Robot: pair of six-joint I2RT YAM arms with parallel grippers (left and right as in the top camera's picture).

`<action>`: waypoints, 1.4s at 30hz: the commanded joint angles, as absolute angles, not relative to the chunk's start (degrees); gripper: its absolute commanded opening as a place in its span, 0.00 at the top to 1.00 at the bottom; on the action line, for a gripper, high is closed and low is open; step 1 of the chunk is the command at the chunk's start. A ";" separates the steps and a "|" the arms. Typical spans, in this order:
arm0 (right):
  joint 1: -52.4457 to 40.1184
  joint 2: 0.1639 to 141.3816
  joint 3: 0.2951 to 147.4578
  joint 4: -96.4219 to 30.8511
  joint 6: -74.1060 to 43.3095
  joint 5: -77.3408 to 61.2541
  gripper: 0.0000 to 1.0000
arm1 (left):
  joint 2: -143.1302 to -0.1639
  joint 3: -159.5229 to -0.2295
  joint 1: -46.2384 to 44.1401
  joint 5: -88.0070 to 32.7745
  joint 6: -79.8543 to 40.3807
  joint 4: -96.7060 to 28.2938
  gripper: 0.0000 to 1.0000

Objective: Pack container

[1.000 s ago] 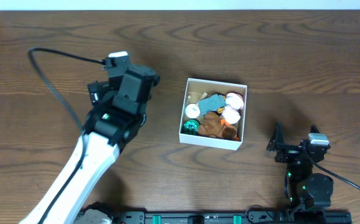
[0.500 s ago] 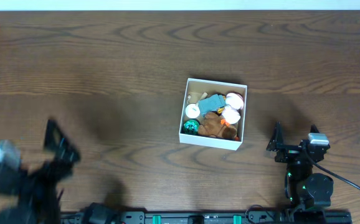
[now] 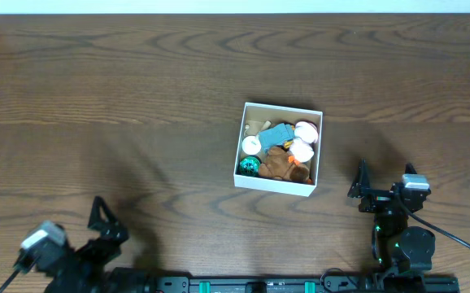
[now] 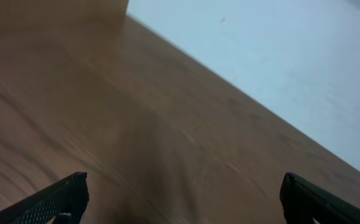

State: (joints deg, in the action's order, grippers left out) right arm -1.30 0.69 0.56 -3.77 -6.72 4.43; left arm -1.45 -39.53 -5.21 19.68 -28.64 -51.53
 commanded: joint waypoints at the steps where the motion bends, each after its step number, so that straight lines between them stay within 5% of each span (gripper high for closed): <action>1: -0.93 0.38 0.30 -3.84 -5.93 4.05 0.01 | -0.12 -32.10 -2.48 18.37 -34.81 -46.06 0.02; 20: -0.93 0.36 0.30 -3.84 -5.93 4.05 0.01 | -0.10 -7.35 -1.30 6.61 -10.48 -8.21 0.02; 42: -0.93 0.36 0.30 -3.84 -5.93 4.05 0.01 | -0.10 -1.34 -1.30 5.28 2.31 -5.87 0.02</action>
State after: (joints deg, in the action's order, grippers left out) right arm -1.30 0.69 0.56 -3.75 -6.72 4.43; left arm -0.58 -3.20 -1.58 6.02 -3.73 -5.48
